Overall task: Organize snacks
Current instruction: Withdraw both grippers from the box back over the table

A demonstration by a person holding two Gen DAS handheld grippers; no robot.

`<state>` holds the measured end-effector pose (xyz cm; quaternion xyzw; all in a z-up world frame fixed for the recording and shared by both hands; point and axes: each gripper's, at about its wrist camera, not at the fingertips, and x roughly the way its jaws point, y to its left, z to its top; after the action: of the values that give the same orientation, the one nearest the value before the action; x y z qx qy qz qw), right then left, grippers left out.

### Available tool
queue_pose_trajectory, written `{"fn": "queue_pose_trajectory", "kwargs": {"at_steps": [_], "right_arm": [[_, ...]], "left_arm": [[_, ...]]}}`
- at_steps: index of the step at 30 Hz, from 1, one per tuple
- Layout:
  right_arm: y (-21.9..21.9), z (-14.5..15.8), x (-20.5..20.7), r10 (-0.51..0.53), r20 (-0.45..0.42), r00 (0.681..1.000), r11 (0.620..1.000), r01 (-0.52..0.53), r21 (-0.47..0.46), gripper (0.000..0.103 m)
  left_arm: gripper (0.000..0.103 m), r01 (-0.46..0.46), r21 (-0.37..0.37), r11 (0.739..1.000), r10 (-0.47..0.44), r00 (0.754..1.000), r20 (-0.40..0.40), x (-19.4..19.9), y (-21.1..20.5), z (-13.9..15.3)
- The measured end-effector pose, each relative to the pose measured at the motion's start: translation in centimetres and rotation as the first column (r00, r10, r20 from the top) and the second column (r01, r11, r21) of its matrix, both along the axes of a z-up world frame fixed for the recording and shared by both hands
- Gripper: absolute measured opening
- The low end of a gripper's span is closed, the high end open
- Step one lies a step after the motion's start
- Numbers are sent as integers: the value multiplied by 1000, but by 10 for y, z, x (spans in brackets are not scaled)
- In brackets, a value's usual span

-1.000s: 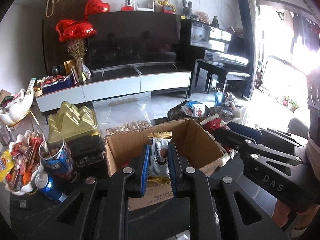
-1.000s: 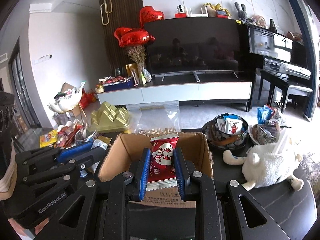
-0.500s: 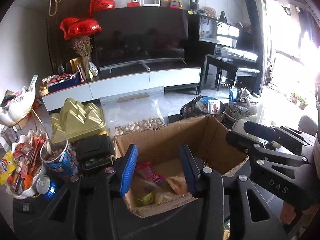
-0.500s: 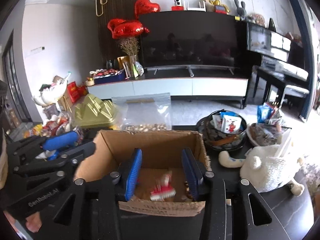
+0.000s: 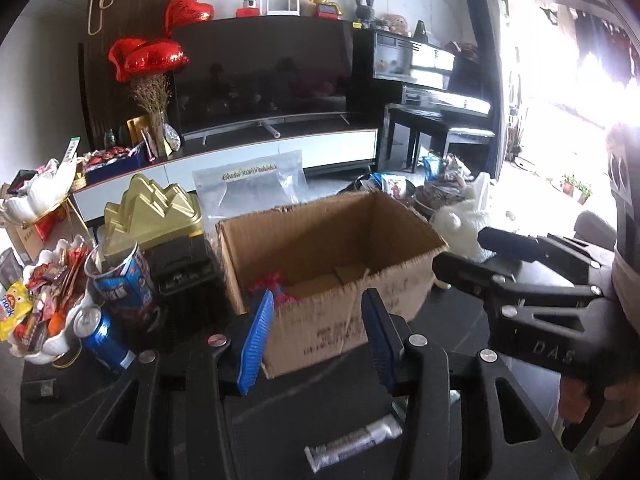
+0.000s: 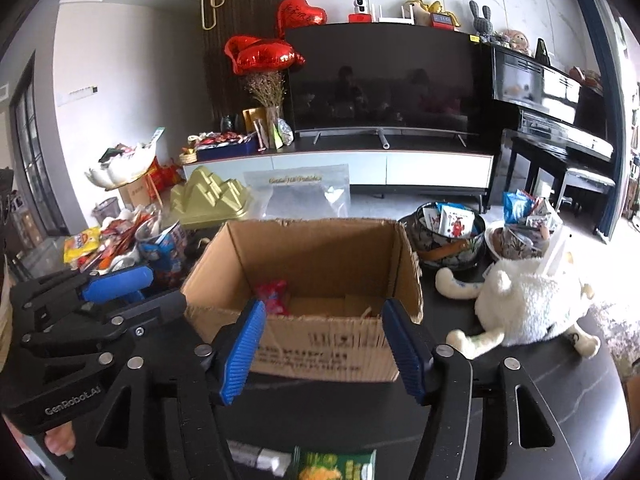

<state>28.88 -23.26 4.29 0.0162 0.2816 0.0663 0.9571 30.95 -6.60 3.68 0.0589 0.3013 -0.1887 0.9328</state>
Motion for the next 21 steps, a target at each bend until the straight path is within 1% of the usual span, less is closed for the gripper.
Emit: {"fn": "queue_pose_trajectory", "kwargs": {"at_steps": [5,6,8,12,16,21], "right_arm": [[7,-5,-21,14,-6,1000,1000,-14,7,69],[8,-7,-25,16,-7,1000,1000,-16,9,71],[11,-10,-32,16,-10,1000,1000,-16,5,73],[14,-18,-46,15,-23,1000,1000,-15,9,74],[13,-32,-57,2,-47,999,999,0,35,74],[10,-50,-68,-21,-77,997,998,26,61,74]], "left_arm": [[46,12,-16,1000,-13,1000,-7,-21,5,-5],[48,15,-17,1000,-15,1000,-6,-25,6,-6],[50,25,-6,1000,-25,1000,-4,-33,6,-9],[51,57,4,998,-57,998,-14,-44,8,-17],[52,80,23,997,-79,997,-22,-57,7,-28],[53,120,61,991,-117,992,-39,-66,3,-44]]}}
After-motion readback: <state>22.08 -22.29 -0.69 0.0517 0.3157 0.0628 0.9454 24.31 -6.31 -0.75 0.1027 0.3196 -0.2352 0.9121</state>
